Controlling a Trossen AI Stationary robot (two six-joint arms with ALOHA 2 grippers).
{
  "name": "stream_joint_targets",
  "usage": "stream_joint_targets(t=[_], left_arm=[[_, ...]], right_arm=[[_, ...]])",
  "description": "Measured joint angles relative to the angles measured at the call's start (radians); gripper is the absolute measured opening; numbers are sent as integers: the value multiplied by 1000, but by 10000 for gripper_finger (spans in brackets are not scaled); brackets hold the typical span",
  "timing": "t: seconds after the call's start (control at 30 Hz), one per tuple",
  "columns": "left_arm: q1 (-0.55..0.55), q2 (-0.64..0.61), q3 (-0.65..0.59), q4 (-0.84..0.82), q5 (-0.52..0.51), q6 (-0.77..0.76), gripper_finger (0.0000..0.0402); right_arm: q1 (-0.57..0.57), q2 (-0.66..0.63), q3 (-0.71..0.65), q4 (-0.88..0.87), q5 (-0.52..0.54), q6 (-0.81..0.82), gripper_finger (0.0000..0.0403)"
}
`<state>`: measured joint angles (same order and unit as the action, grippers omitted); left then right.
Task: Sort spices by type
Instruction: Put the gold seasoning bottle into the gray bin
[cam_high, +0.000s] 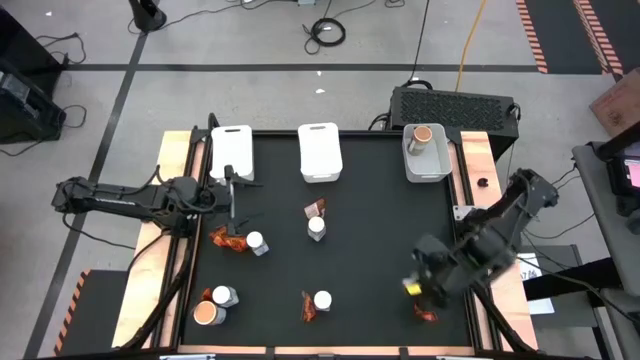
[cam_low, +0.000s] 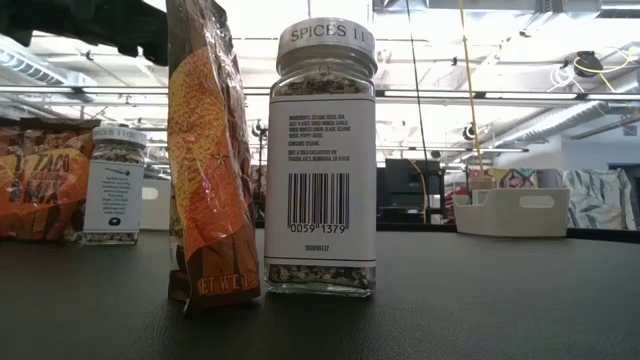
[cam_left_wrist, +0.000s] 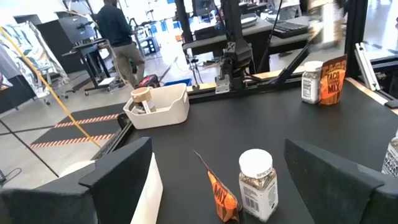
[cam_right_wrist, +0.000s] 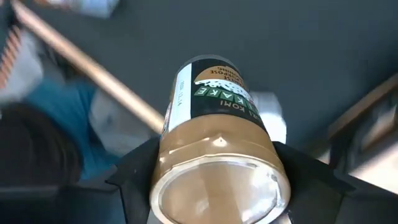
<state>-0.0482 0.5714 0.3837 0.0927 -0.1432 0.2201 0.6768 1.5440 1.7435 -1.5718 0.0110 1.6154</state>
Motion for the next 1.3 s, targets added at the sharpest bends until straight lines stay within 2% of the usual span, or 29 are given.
stream_joint_targets(t=[0.27,0.5,0.7,0.87,1.03,1.23,1.3], left_arm=[[0,4,0,5,8,3,367],[0,4,0,2,9,3,367],[0,4,0,-5,9,4,367],[0,4,0,-12,9,3,367],[0,4,0,-53,9,-3,367],[0,4,0,-31,9,-48,367],[0,4,0,-16,9,-56,367]], right_arm=[[-341,0,0,1,115,-470,274],[-716,0,0,1,172,-902,276],[-1054,0,0,0,172,-1136,276],[-1287,0,0,0,142,-1303,276],[-1428,7,0,0,100,-1418,276],[-1533,7,-1,1,85,-1523,276],[-1568,7,-1,1,49,-1544,276]])
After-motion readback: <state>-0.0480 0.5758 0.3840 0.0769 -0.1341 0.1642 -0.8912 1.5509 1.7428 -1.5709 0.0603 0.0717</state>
